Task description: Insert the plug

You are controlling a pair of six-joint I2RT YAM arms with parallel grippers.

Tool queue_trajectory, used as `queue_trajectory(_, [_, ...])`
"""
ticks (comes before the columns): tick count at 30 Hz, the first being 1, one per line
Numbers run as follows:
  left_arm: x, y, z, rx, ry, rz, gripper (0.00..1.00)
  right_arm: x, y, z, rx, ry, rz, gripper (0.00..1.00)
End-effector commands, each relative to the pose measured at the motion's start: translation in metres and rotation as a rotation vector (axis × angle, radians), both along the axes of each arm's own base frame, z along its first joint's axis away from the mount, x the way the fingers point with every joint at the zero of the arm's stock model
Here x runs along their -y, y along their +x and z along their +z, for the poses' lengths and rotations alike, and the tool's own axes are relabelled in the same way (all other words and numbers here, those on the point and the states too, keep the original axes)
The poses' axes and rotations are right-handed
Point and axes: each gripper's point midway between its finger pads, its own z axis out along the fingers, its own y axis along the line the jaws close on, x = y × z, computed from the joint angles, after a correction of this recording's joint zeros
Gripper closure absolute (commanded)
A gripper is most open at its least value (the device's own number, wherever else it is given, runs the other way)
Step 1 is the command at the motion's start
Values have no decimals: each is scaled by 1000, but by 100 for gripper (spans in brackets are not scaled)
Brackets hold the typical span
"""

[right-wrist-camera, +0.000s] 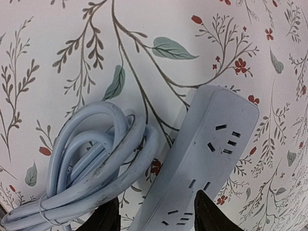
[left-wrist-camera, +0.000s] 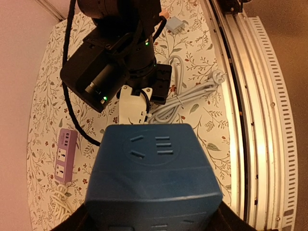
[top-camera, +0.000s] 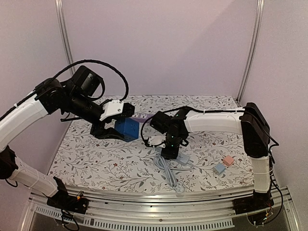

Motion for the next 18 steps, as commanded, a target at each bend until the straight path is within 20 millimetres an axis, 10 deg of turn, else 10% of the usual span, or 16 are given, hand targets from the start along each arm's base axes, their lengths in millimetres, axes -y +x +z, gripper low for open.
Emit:
queue_trajectory(1, [-14, -4, 10, 4, -18, 25, 100, -15, 9, -1, 25, 37, 15, 46])
queue_trajectory(9, [-17, -6, 11, -43, -61, 2, 100, -9, 8, 48, 83, 217, -151, 28])
queue_trajectory(18, [2, 19, 18, -19, -96, -59, 100, 38, -3, 23, 24, 166, -376, 19])
